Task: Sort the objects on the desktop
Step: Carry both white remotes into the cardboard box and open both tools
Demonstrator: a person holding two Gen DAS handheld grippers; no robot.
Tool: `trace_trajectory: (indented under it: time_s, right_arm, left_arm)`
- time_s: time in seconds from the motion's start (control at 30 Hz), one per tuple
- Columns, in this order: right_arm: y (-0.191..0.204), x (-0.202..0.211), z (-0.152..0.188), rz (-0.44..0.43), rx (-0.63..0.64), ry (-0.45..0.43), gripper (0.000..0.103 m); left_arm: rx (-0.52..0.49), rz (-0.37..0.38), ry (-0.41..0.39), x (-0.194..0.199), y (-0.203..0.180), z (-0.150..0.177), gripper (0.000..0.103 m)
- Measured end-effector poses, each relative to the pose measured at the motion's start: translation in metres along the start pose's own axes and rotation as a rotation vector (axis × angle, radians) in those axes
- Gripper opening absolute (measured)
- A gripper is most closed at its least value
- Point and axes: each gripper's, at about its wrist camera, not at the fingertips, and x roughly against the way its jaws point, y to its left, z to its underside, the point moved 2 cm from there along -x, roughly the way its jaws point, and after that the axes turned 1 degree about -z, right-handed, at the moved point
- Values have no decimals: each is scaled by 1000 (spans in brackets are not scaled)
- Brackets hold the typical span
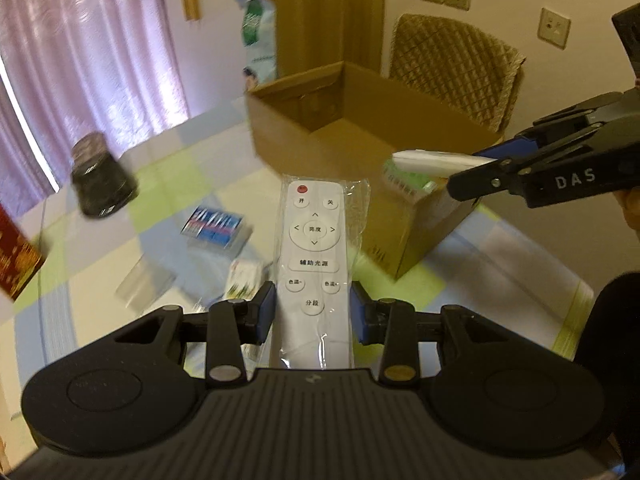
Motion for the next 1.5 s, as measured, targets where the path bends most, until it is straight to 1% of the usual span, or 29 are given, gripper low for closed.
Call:
trace_trajectory:
  time_s: [0.17,0.33,0.4,0.53,0.7,0.93,1.0,1.03,1.07,1.1,1.33,1.5]
  right_arm:
    - [-32,6,-16,34,-26,-42,39]
    - [-70,1,-27,95,-74,-69,39]
    - [-87,-6,-28,107,-115,-63,39]
    - [-110,-19,-26,137,-147,-48,39]
    - [-126,-31,-25,144,-171,-32,39]
    - [-142,-58,-20,158,-203,4,39]
    - [-145,-61,-19,162,-204,9,39]
    - [-146,-63,-18,164,-204,11,39]
    - [-147,-64,-18,165,-204,13,39]
    - [-148,-66,-17,167,-205,16,39]
    - [-150,-76,-15,178,-187,29,39]
    - [-146,-83,-19,188,-165,19,40]
  left_arm:
    - [-24,27,-25,-16,-17,-33,33]
    - [-58,48,-45,-41,-34,-72,33]
    - [-74,56,-47,-52,-39,-85,33]
    - [-101,74,-36,-79,-52,-109,33]
    - [-109,100,-16,-109,-62,-125,33]
    - [-73,110,40,-154,-69,-132,34]
    - [-43,117,50,-163,-69,-132,37]
    - [-28,120,45,-166,-68,-131,43]
    - [-15,120,36,-167,-65,-131,64]
    - [-4,118,27,-167,-63,-131,69]
    - [30,73,-5,-143,-36,-120,68]
    - [49,54,-10,-125,-25,-110,68]
